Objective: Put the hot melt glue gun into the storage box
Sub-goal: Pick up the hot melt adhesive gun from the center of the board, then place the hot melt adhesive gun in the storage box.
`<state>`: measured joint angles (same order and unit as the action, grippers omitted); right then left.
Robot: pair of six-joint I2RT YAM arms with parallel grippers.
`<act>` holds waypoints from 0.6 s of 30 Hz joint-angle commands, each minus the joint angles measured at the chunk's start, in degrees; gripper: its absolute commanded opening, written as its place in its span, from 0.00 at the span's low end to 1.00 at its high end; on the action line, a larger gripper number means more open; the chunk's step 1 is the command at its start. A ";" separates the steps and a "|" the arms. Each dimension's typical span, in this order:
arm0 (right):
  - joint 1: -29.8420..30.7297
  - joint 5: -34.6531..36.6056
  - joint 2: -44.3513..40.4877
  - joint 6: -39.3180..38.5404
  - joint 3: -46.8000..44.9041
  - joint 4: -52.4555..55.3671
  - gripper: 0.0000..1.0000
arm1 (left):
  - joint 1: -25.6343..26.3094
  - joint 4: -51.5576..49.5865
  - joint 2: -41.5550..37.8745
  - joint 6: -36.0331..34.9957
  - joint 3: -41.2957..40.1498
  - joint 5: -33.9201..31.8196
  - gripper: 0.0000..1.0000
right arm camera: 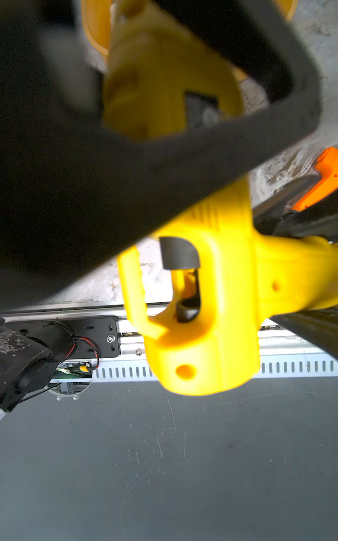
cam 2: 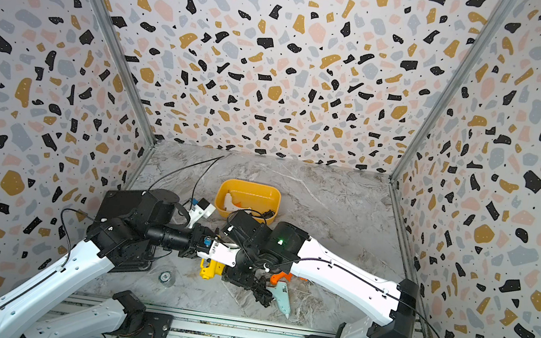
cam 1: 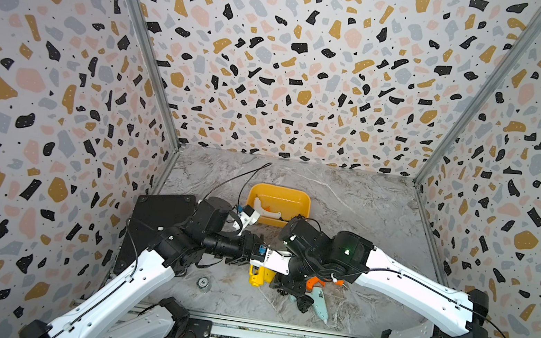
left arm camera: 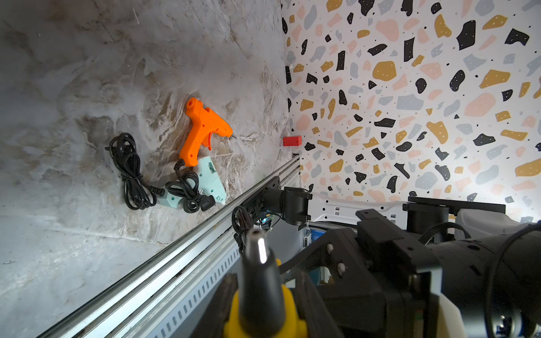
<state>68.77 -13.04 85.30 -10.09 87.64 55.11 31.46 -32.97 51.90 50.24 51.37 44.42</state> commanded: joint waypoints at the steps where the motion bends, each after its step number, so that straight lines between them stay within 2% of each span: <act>1: -0.48 5.77 -3.64 2.73 3.25 -0.65 0.36 | 0.29 -1.81 0.38 -5.18 2.84 -1.29 0.00; 3: -0.47 9.43 -5.52 4.73 3.04 -0.02 0.53 | -0.48 -2.12 2.07 -7.98 5.03 -1.82 0.00; 5: -0.48 13.60 -8.09 6.87 2.28 0.74 0.58 | -1.88 -3.68 5.05 -11.73 8.35 -2.48 0.00; 9: -0.48 23.06 -14.57 9.91 0.90 4.73 0.61 | -3.65 -5.92 14.20 -17.58 18.27 -4.02 0.00; 14: -0.48 27.48 -22.47 10.66 -1.93 6.11 0.62 | -8.17 -3.59 25.91 -18.42 29.74 -2.36 0.00; 18: -0.48 29.74 -25.97 12.92 -4.76 6.24 0.61 | -9.68 -4.75 36.34 -19.83 41.18 -2.76 0.00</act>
<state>68.36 12.51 60.14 0.14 85.25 59.22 22.76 -39.40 83.94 33.19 86.02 40.91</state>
